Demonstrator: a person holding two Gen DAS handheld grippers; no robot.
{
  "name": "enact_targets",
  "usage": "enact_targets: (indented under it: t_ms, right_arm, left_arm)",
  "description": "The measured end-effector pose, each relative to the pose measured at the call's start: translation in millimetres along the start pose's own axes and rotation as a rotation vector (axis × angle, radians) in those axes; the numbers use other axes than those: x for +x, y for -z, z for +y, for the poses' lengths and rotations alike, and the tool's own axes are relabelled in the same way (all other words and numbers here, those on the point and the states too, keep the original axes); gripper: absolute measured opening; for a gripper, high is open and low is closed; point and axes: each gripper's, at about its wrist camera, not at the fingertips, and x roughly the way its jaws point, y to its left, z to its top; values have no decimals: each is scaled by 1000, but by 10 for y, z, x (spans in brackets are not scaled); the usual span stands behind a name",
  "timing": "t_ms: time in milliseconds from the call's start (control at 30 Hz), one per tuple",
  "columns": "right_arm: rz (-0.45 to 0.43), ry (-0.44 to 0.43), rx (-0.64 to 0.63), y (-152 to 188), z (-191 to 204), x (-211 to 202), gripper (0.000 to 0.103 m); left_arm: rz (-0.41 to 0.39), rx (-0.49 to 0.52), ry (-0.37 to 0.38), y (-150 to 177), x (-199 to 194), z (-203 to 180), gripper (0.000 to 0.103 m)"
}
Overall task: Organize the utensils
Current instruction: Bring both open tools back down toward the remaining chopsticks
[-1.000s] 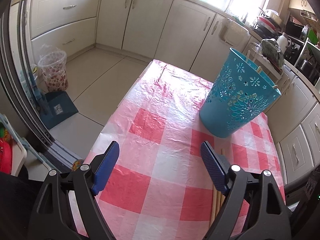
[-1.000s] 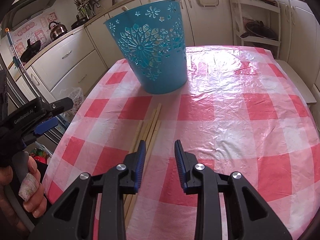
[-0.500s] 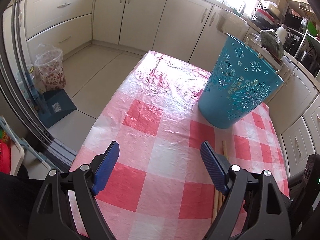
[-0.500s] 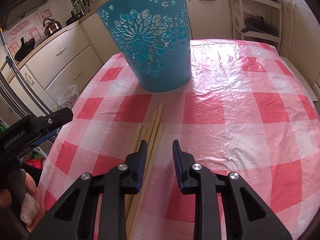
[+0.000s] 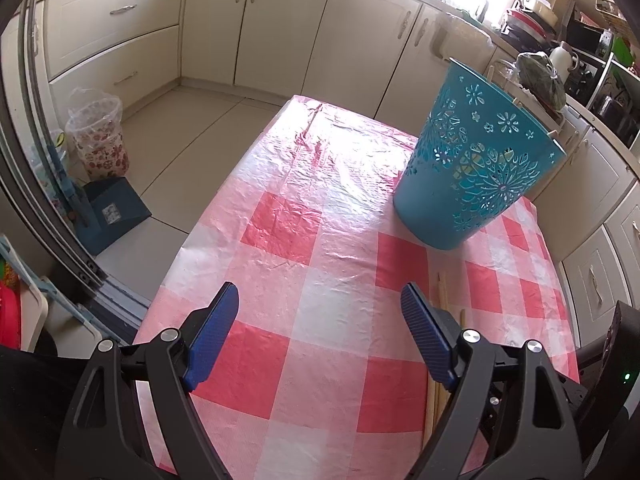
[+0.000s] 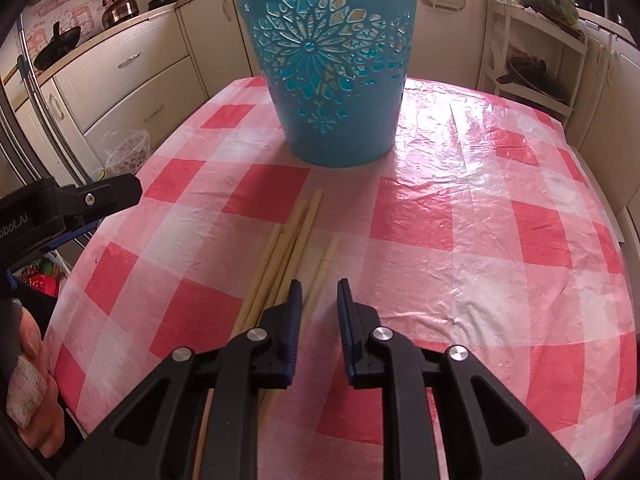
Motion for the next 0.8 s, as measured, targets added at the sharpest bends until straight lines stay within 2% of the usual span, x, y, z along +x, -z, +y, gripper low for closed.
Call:
enact_targets:
  t_ms: [233, 467, 633, 800]
  right_arm:
    - [50, 18, -86, -26, -125, -7, 9]
    - [47, -45, 9, 18, -282, -34, 9]
    - [42, -77, 36, 37, -335, -56, 9]
    - [39, -89, 44, 38, -352, -65, 9]
  left_arm:
    - [60, 126, 5, 173, 126, -295, 79]
    - [99, 201, -13, 263, 281, -513, 79]
    - [111, 229, -9, 302, 337, -598, 79]
    - [122, 277, -45, 352, 406, -683, 79]
